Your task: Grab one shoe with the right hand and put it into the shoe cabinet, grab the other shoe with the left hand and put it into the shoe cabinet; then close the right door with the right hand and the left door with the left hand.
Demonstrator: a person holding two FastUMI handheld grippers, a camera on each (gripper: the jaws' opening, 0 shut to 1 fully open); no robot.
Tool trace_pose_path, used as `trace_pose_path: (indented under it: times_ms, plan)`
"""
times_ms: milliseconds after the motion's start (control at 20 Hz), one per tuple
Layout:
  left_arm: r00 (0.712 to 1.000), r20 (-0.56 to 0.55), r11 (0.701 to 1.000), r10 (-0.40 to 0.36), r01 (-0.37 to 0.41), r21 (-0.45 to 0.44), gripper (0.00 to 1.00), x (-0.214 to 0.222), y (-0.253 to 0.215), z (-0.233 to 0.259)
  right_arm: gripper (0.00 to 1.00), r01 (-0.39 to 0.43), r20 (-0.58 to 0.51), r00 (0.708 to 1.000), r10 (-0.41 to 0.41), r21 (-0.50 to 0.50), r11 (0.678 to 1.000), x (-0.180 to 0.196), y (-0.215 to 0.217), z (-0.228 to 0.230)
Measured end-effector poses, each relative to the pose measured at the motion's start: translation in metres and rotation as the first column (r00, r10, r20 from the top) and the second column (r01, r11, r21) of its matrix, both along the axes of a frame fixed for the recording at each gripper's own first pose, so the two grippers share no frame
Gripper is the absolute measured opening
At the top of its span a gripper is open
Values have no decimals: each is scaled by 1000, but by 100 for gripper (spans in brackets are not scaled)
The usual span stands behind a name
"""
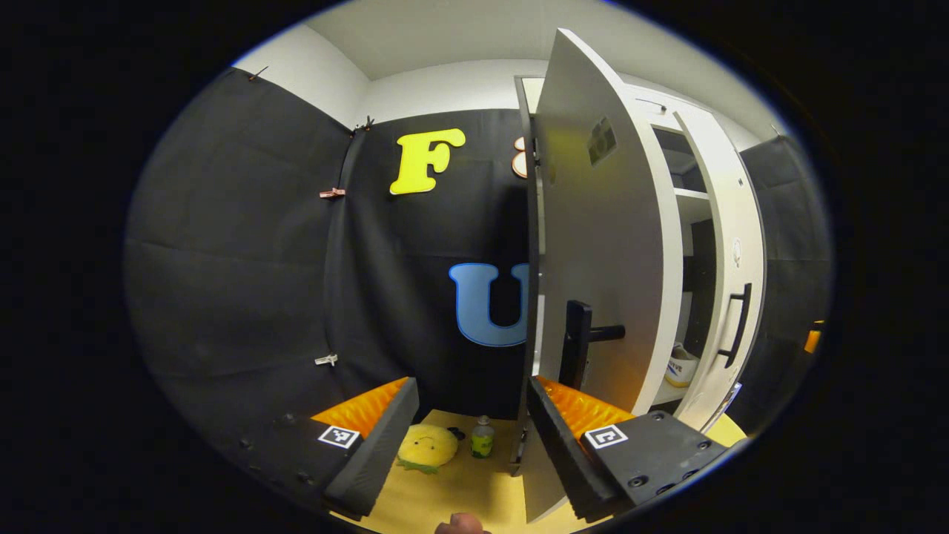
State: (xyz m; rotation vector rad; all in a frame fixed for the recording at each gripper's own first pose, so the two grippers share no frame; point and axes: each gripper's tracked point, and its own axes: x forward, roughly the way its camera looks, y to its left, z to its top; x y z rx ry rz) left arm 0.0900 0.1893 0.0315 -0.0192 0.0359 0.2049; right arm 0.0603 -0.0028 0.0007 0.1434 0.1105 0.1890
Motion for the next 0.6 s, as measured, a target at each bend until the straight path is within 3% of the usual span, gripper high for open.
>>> trace_pose_path:
  times_ms: [300, 600]
  plan:
    - [995, 5, 995, -98, 98, -25, 92, 13, -61, 0, 98, 3, 0, 1000, -3, 11, 1000, -5, -13, 0]
    - [976, 7, 972, -219, 219, -90, 95, 29, -130, -5, 98, 4, 8, 1000, -4, 12, 1000, -12, -18, 4]
